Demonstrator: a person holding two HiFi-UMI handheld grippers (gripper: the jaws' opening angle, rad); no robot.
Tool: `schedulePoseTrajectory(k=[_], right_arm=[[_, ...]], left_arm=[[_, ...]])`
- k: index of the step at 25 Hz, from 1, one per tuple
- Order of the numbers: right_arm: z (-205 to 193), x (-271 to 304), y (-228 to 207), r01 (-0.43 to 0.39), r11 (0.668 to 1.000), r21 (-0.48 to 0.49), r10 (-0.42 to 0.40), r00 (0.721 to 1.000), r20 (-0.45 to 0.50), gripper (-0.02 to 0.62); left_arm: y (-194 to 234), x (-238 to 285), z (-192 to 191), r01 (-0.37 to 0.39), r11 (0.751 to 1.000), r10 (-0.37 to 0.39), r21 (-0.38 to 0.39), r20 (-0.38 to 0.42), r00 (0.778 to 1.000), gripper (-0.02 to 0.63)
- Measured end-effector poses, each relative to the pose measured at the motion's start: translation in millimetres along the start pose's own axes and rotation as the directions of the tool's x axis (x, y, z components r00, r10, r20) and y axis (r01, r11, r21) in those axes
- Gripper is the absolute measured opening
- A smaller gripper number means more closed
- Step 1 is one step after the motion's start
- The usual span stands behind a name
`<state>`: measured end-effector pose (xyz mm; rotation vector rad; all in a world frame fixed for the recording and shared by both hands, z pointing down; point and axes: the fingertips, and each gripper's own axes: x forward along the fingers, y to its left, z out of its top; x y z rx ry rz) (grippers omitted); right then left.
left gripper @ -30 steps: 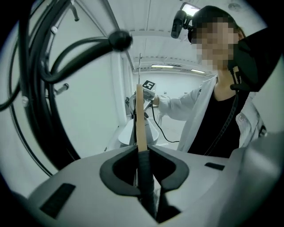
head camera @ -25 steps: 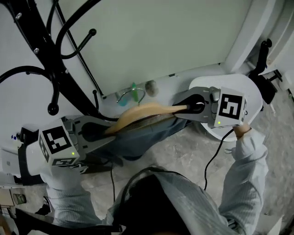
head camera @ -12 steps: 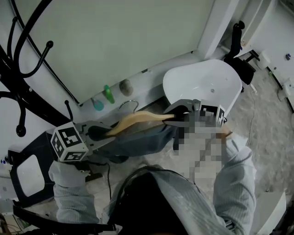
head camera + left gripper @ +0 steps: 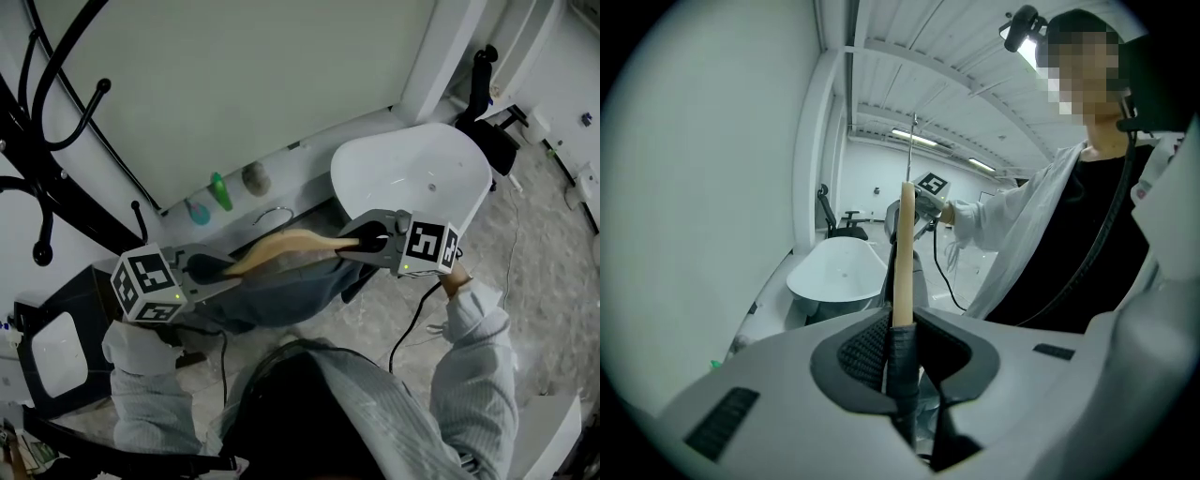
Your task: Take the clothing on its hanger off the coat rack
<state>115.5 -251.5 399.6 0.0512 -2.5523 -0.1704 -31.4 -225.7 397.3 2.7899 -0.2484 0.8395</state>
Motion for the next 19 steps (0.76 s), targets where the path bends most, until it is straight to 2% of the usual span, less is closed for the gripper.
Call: schedulePoseTrajectory(k=[12, 19], right_arm=[[4, 0, 5, -0.020, 0.999, -0.033, 0.021, 1.000, 0.010, 0.058], [2, -9, 7, -0.012, 1.000, -0.029, 0.011, 1.000, -0.008, 0.058]], left_arm=[[-11, -4, -1, -0.036, 0.999, 0.036, -0.015, 0.012, 0.999, 0.063], [-13, -2, 4, -0.026, 1.000, 0.026, -0.007, 0.016, 1.000, 0.063]])
